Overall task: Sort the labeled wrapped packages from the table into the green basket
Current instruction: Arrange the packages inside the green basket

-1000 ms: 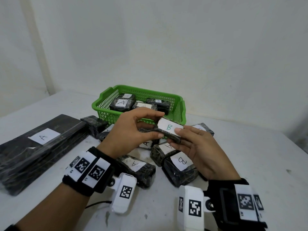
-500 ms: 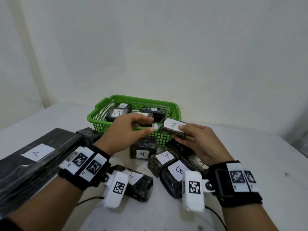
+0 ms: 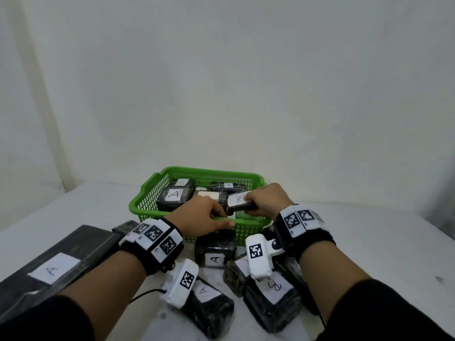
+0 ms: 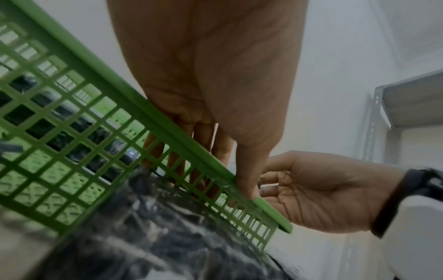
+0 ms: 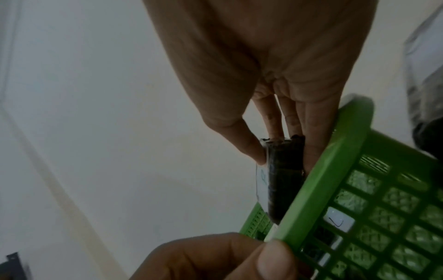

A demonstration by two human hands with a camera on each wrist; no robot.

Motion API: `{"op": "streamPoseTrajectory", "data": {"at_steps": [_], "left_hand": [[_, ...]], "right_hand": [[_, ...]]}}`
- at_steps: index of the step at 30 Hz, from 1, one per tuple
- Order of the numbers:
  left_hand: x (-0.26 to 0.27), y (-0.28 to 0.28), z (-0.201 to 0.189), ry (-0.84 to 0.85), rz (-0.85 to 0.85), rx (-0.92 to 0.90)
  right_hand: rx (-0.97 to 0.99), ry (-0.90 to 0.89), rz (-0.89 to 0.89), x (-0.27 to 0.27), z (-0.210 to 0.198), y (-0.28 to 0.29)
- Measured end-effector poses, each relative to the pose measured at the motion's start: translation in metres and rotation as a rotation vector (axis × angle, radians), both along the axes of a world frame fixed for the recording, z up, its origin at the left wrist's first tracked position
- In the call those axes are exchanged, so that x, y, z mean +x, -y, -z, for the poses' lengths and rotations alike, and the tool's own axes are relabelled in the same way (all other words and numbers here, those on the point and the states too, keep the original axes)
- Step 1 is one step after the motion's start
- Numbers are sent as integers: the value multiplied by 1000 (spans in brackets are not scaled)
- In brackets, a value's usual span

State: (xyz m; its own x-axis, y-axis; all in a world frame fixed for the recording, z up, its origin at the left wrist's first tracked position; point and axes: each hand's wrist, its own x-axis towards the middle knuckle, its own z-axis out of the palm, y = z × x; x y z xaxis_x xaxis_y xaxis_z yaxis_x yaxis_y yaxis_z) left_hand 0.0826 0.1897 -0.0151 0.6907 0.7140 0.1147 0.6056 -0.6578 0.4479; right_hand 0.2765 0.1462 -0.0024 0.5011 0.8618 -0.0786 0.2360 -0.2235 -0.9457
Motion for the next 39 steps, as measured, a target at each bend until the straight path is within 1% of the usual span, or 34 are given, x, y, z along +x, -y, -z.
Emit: {"op": "streamPoseTrajectory", "data": {"at_steps": [4, 9, 12, 16, 19, 22, 26, 31, 36, 39], "left_hand": [[0, -6, -4, -42, 33, -43], [-1, -14, 0, -47, 50, -76], [-2, -18, 1, -25, 80, -76], [-2, -23, 3, -17, 108, -65], [-2, -25, 4, 0, 117, -63], [-2, -26, 3, 4, 126, -72], [-3, -27, 2, -5, 117, -95], [-2, -27, 1, 8, 109, -98], [-3, -26, 0, -4, 112, -99], [-3, -25, -1, 1, 115, -109]], "right_hand": [[-122, 92, -15, 0, -5, -20], [-215, 299, 23, -3, -5, -44], [-258, 330, 8, -5, -3, -54], [-303, 344, 39, -6, 4, -68], [-340, 388, 6, -6, 9, -75], [-436, 432, -68, -5, 15, -79], [-501, 620, -93, -9, 18, -76], [-508, 629, -62, -5, 23, -81], [-524, 665, -124, -4, 24, -80], [-524, 690, -103, -1, 28, -81]]}}
